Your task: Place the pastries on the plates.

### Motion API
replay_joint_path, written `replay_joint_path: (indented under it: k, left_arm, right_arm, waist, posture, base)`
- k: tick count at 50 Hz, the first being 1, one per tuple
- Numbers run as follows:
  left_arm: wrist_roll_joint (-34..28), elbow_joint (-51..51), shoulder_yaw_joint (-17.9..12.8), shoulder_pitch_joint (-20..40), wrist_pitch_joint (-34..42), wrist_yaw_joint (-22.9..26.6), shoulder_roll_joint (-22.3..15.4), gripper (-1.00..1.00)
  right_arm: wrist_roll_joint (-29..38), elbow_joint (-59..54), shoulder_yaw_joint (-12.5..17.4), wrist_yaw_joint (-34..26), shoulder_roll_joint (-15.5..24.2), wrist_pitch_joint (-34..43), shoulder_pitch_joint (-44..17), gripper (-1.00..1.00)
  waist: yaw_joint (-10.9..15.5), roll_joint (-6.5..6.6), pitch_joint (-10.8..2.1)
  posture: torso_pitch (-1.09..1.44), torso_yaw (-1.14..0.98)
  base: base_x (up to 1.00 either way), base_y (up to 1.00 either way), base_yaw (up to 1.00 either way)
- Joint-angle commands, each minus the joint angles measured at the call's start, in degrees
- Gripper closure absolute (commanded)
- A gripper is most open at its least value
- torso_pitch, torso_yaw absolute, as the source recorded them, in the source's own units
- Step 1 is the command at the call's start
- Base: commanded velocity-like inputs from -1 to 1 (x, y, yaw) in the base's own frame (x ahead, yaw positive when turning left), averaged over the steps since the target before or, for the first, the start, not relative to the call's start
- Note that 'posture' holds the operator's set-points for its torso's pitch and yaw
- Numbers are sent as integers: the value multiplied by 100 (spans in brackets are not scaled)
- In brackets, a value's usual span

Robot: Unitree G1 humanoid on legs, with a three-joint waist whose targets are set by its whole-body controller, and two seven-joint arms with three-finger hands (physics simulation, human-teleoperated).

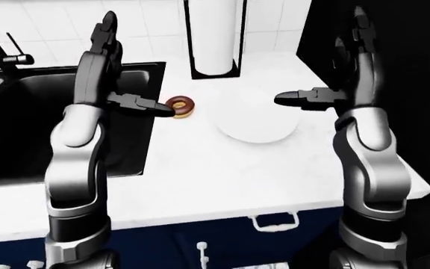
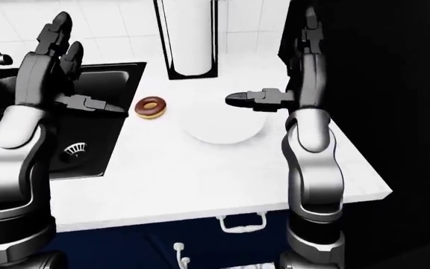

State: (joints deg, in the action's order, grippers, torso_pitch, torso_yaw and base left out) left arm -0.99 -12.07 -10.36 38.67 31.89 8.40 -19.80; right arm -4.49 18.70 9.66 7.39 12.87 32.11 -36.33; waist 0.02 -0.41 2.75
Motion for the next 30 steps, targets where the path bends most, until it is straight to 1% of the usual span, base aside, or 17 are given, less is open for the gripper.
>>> replay_joint_path:
  k: [1,2,3,5,7,8,9,10,12,13,15,19,21,24,27,28,30]
  left_arm:
    - [-66,-125,-185,158,-125,-85,-116,-100]
    - [-70,-95,-191,181,-127,-85,-126,-100]
    - [-69,-51,-202,214,-121,-94,-138,-100]
    - [-56,-13,-202,311,-43,-78,-175,-100]
    - [-33,62,-197,488,54,-51,-237,-100]
    - [-25,123,-189,545,45,-42,-252,-100]
    - [-42,209,-169,603,18,-30,-280,-100]
    - [-34,257,-167,669,10,-15,-293,-100]
    - [-53,347,-136,748,-28,7,-311,-100]
    - [-54,405,-133,781,-56,18,-308,-100]
    - [-74,657,-103,946,-90,87,-357,-100]
    - [-83,1404,-35,1401,-372,278,-439,-100]
    - [-163,2046,88,1700,-719,446,-478,-100]
    - [-328,3470,203,2451,-1438,610,-467,-100]
    - [-570,4777,378,3027,-2185,795,-391,-100]
    - [-617,5048,382,3153,-2337,836,-365,-100]
    - [-748,6131,413,3645,-2875,783,-319,-100]
  right_arm:
    - [-9,243,-96,-98,37,-78,-183,-100]
    - [-17,251,-96,-117,19,-86,-180,-100]
    - [9,259,-119,-135,19,-80,-183,-100]
    - [0,259,-101,-156,1,-82,-198,-100]
    - [-37,270,-78,-172,3,-66,-214,-100]
    - [-22,277,-95,-194,17,-83,-201,-100]
    - [-39,270,-83,-184,-2,-86,-200,-100]
    - [-49,270,-72,-180,-1,-83,-197,-100]
    - [-56,275,-56,-174,10,-85,-167,-100]
    - [-98,239,-19,-124,-17,-62,-176,-100]
    - [-83,267,-66,-118,5,-80,-173,-100]
    - [-75,247,-73,-94,2,-115,-170,-100]
    - [-75,253,-73,-95,-4,-119,-165,-100]
    - [-80,247,-63,-91,-5,-125,-155,-100]
    - [-82,322,-43,-87,24,-76,-124,-100]
    - [-93,346,-27,-91,36,-51,-121,-100]
    - [-110,402,-8,-92,58,-5,-118,-100]
  waist:
    - [66,-76,-169]
    - [60,-87,-151]
    - [36,-59,-148]
    - [16,78,-102]
    - [-22,64,-136]
    - [-22,53,-162]
    - [-8,84,-325]
    - [-16,94,-194]
    - [-8,72,-153]
    - [7,-16,-28]
    - [42,-6,-178]
    - [68,-1,-213]
    - [66,0,-200]
    - [77,-11,-190]
    - [83,-40,-190]
    - [88,-50,-191]
    - [87,-68,-193]
  posture:
    - [0,0]
    - [0,0]
    - [0,0]
    - [0,0]
    - [0,0]
    - [0,0]
    - [0,0]
    - [0,0]
    - [0,0]
    - [0,0]
    - [0,0]
    - [0,0]
    - [0,0]
    - [0,0]
    - [0,0]
    - [0,0]
    - [0,0]
  base:
    - [0,0,0]
    - [0,0,0]
    - [0,0,0]
    - [0,0,0]
    - [0,0,0]
    - [0,0,0]
    - [15,0,0]
    - [14,0,0]
    - [14,0,0]
    - [3,0,0]
    - [0,0,0]
    - [0,0,0]
    - [0,0,0]
    - [0,0,0]
    - [0,0,0]
    - [0,0,0]
    - [0,0,0]
